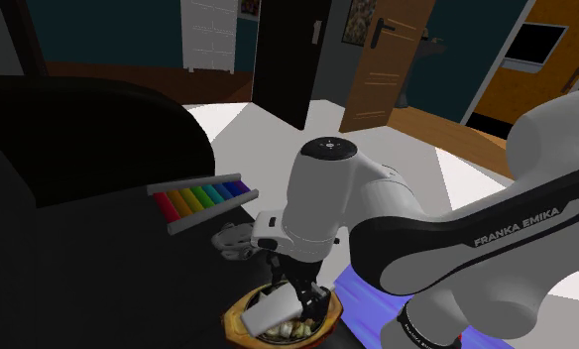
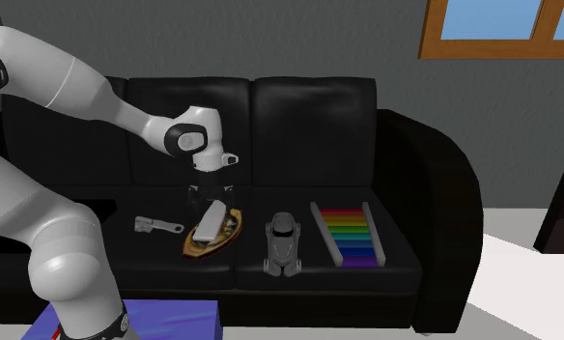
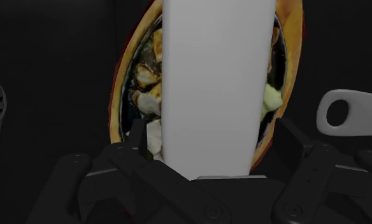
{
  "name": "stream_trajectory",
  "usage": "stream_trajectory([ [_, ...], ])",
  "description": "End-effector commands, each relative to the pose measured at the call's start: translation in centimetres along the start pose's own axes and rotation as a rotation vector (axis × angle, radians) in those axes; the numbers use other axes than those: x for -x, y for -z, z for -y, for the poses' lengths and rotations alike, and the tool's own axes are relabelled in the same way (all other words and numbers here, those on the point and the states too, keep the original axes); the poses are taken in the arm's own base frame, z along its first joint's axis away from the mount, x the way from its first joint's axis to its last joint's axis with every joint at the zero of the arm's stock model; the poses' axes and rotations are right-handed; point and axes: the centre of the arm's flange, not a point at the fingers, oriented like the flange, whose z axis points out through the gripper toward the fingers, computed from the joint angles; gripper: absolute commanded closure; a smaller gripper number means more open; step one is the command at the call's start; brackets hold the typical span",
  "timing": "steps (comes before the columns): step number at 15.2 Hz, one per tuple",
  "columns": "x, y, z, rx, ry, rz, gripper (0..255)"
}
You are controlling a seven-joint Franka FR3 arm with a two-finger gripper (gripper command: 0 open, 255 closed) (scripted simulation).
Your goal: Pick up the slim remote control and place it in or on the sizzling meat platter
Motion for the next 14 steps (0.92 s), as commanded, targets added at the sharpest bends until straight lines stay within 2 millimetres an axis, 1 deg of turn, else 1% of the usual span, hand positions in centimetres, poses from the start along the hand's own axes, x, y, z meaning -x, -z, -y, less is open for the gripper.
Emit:
stream_trajectory([
  [1, 0.0, 0.0, 0.0, 0.0, 0.0, 0.0, 0],
  [2, 0.0, 0.0, 0.0, 0.0, 0.0, 0.0, 0],
  [5, 0.0, 4.0, 0.0, 0.0, 0.0, 0.0, 0],
  [6, 0.0, 5.0, 0.0, 0.0, 0.0, 0.0, 0],
  [14, 0.0, 5.0, 0.0, 0.0, 0.0, 0.0, 0],
])
